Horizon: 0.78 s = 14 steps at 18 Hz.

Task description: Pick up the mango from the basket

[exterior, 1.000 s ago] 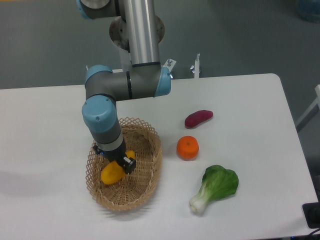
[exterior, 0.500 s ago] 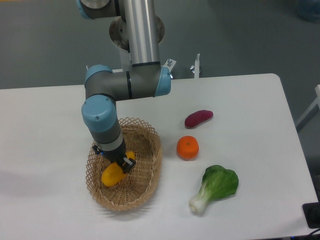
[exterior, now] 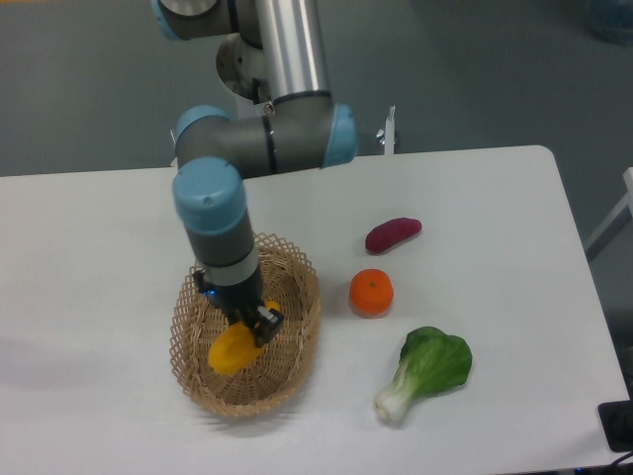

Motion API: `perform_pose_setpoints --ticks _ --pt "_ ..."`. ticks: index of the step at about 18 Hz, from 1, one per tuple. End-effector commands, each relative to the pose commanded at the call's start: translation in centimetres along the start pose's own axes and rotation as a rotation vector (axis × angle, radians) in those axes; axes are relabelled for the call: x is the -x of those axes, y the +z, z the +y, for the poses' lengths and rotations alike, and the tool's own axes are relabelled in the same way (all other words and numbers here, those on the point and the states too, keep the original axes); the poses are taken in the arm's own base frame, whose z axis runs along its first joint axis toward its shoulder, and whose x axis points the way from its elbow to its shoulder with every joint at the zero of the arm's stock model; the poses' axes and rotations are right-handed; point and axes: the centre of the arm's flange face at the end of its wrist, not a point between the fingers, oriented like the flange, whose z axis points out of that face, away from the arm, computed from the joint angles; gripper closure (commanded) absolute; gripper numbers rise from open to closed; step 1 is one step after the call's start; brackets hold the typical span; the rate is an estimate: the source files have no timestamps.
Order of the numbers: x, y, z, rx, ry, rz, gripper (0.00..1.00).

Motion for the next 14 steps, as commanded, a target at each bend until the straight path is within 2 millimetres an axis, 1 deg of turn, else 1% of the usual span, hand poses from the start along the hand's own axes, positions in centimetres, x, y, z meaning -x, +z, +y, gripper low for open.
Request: perform_pose_setpoints --ticks 1,3,4,5,8,11,14 --pt "1.1 -0.9 0.4 0.003 0.003 0.010 0.59" --pt "3.8 -2.4 1.8 -0.007 -0.008 0.033 0.59" --pt "5.0 -3.5 2.5 -0.015 -0.004 0.040 0.59" --pt "6.2 -4.5 3.4 -0.020 0.000 0.047 0.59" --pt "9.6 -6.1 6.6 -0.017 0.048 0.066 0.59" --pt "12.1 -8.4 10.0 -0.039 0.065 0.064 0.59" --pt "14.2 -8.8 13.3 -0.033 0.120 0.058 0.59"
